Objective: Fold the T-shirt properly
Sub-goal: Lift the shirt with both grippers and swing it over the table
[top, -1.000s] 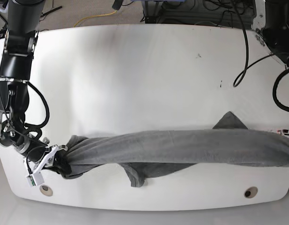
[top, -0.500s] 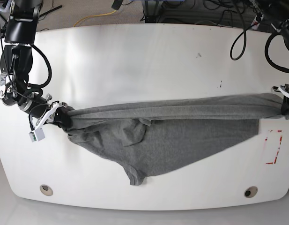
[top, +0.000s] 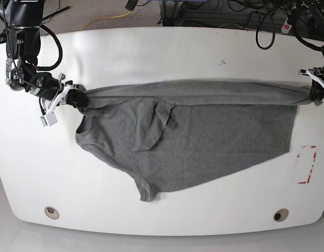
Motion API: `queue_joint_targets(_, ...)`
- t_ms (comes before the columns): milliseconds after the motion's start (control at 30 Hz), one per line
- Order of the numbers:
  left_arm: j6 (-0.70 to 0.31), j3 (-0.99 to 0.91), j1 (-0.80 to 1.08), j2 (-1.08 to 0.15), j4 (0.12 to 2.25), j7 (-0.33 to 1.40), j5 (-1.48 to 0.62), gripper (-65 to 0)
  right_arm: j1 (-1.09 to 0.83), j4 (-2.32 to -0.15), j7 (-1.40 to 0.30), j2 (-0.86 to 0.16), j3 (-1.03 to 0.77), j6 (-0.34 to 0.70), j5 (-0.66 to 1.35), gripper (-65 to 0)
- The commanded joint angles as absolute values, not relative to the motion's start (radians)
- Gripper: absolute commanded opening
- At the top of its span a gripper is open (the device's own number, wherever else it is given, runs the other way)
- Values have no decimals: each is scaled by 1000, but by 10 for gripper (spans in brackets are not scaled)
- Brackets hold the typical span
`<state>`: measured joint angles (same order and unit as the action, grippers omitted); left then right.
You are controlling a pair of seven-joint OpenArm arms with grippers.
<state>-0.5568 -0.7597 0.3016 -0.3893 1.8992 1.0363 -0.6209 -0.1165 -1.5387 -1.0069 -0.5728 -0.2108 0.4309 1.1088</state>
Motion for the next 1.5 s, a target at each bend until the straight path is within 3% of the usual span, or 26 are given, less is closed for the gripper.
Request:
queue_joint_targets(0, -547, -745, 294, -412, 1880, 980, -624, -615, -97, -1515, -1010, -579, -206, 437, 1132, -650)
queue_joint_targets(267, -547, -615, 119, -377, 1794, 931, -450, -615, -13, -1432, -981, -498, -298, 435, 1116, -650)
queue_joint_targets(567, -549, -607, -137, -280, 1790, 932, -280, -615, 229, -1414, -981, -432, -300, 433, 889, -650)
queue_joint_targets(867, -547, -576, -403, -263, 1790, 929, -125, -615, 539, -1230, -941, -429, -298, 437, 776, -650)
queue_joint_targets(1233, -547, -568, -662, -271, 1788, 983, -107, -615, 883, -1070, -931, -424, -292, 437, 727, -650)
queue_joint_targets(1467, -547, -562, -863, -329, 1788, 1029, -113, -615, 1066, -1046, -932, -476, -137, 435, 731, -650)
